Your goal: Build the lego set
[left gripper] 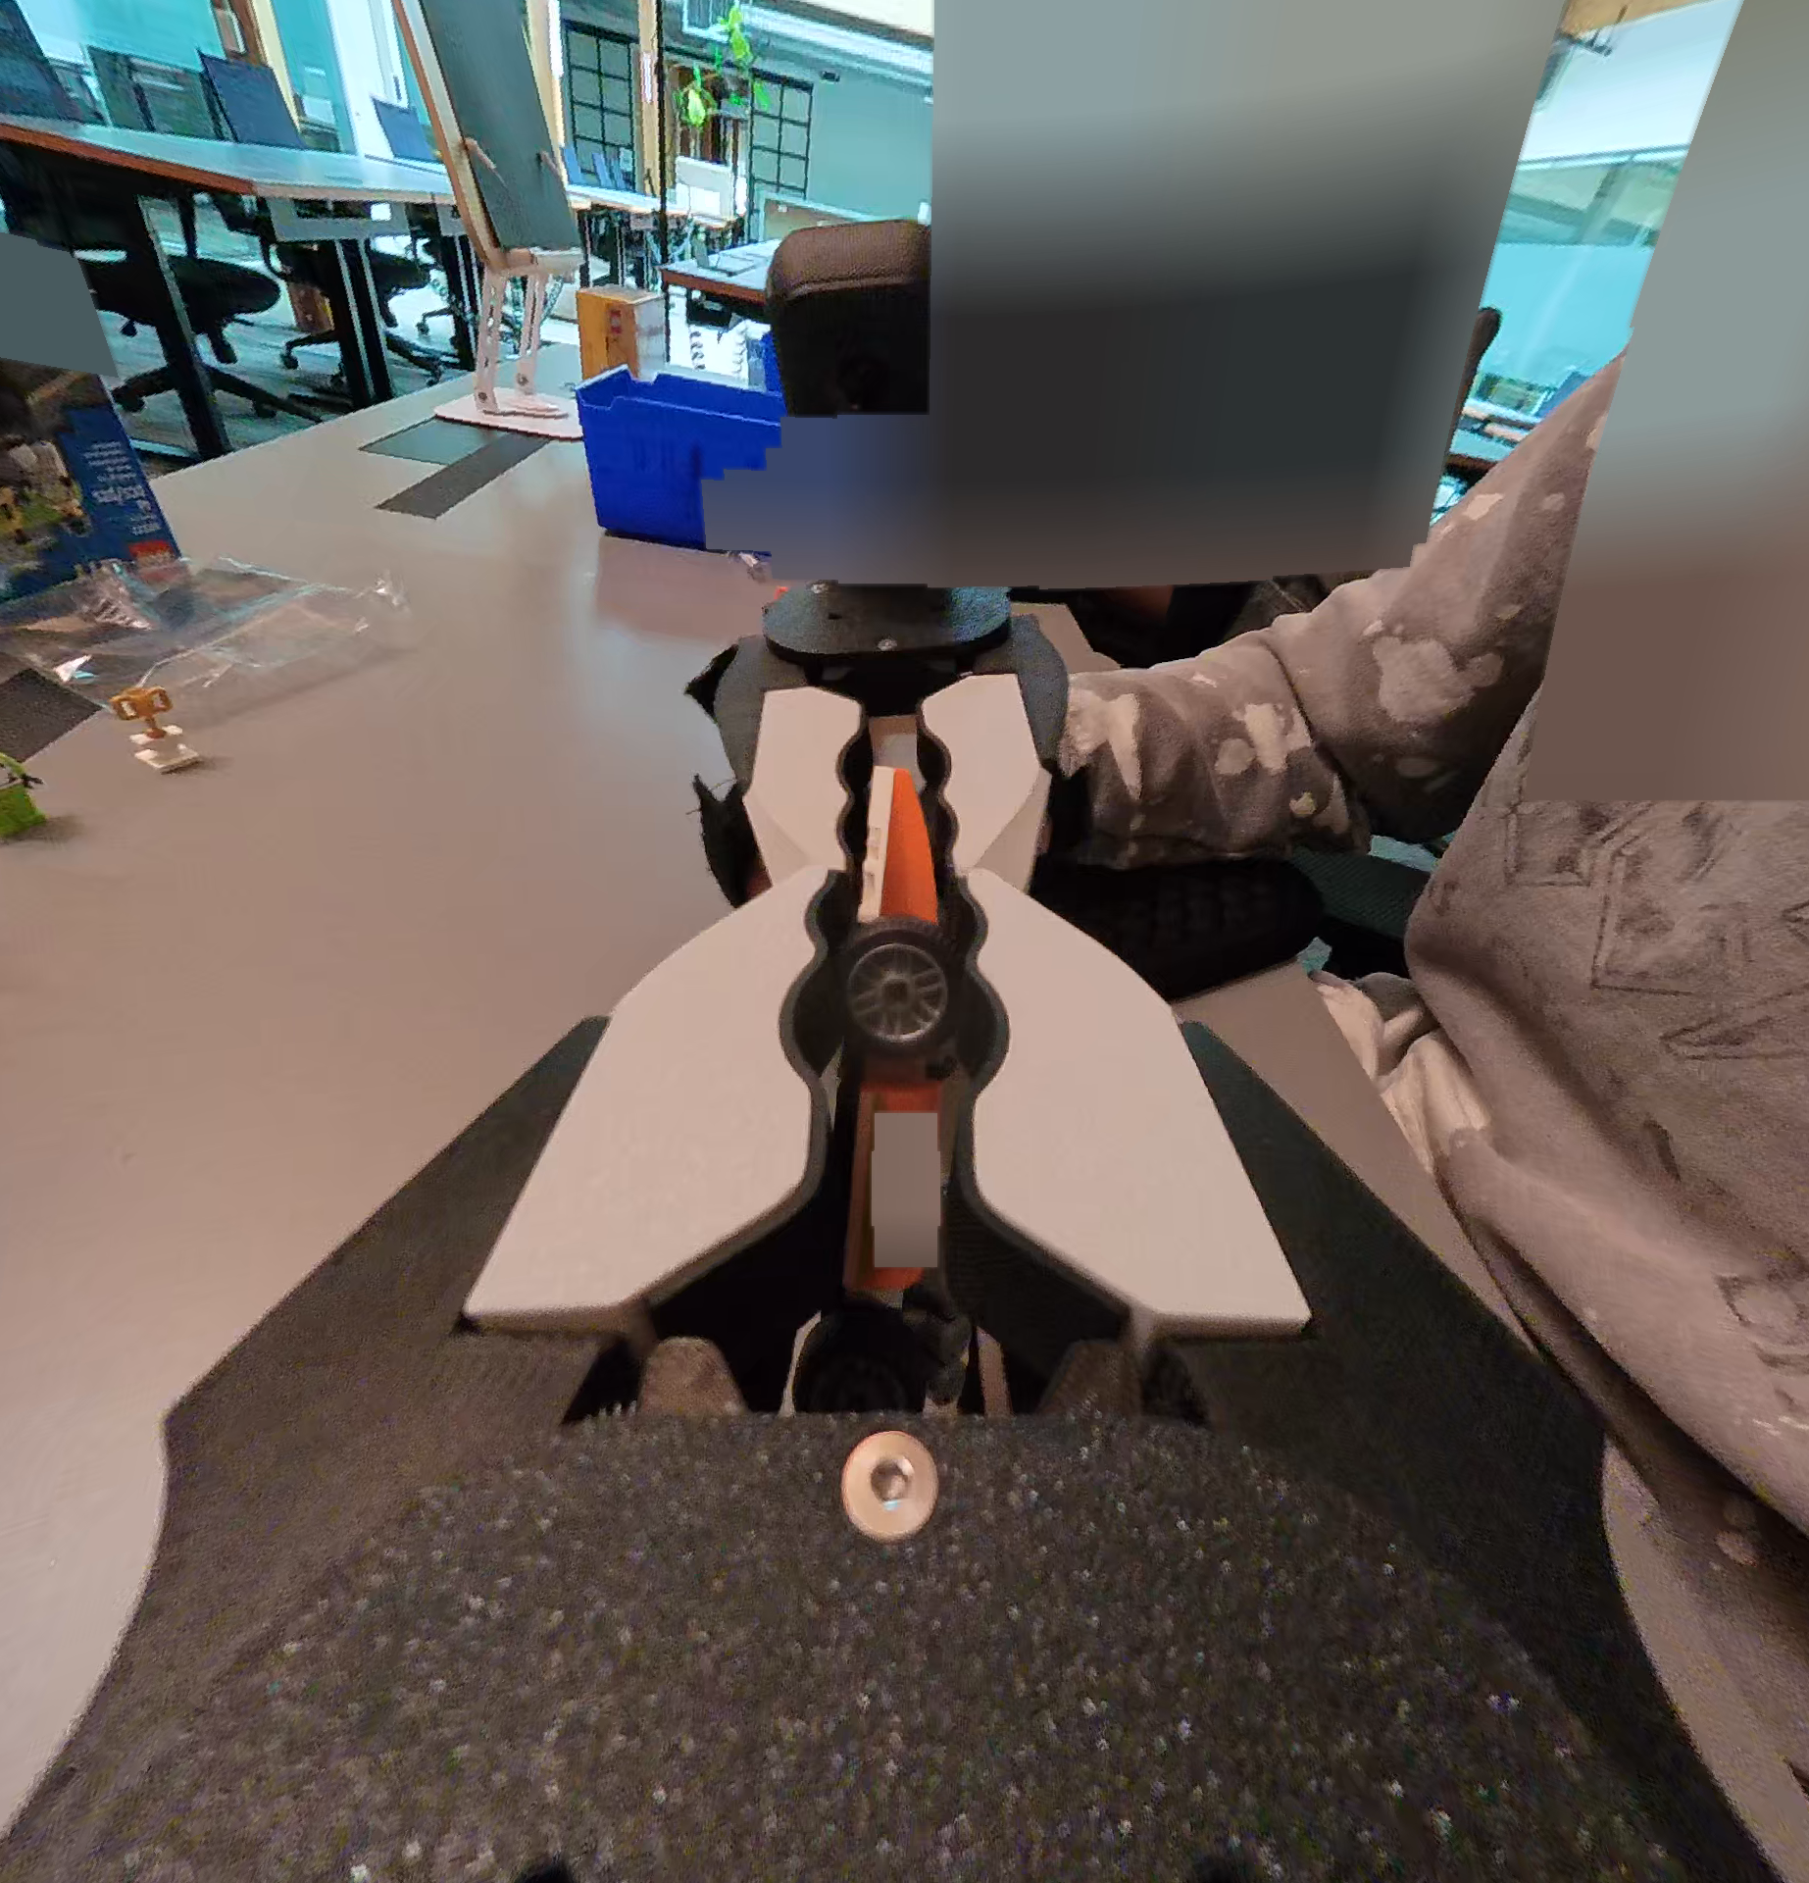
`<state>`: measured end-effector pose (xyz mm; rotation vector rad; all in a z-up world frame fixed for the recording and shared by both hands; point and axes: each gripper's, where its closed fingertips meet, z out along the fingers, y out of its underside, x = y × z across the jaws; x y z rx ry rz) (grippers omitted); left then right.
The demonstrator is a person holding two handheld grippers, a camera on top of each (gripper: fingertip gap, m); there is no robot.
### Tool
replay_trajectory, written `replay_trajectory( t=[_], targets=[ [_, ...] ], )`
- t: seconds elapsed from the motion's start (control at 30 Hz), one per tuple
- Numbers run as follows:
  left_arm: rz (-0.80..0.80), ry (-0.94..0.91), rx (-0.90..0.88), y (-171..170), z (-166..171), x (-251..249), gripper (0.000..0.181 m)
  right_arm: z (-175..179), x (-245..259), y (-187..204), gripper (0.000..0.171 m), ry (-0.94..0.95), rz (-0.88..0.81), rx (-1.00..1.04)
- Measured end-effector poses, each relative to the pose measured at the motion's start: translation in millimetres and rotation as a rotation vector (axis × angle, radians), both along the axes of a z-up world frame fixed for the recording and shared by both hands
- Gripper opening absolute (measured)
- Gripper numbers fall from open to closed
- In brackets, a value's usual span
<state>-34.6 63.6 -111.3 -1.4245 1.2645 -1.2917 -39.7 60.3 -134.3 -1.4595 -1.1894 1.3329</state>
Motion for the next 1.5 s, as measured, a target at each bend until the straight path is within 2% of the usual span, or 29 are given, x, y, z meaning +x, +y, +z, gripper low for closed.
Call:
replay_trajectory(
  t=[0.2,1.17,1.5],
  targets=[
    [-0.006,0.030,0.006,-1,-6,2,0.019,-10,-1,2,0.021,-0.074,-0.021,0.042],
    [-0.013,0.127,0.019,-1,-25,1,0.019,-24,2,0,0.021,-0.180,-0.004,0.074],
    [0.006,0.218,0.056,1,-38,1,0.019,-37,1,1,0.021,-0.254,-0.017,0.095]
  ],
)
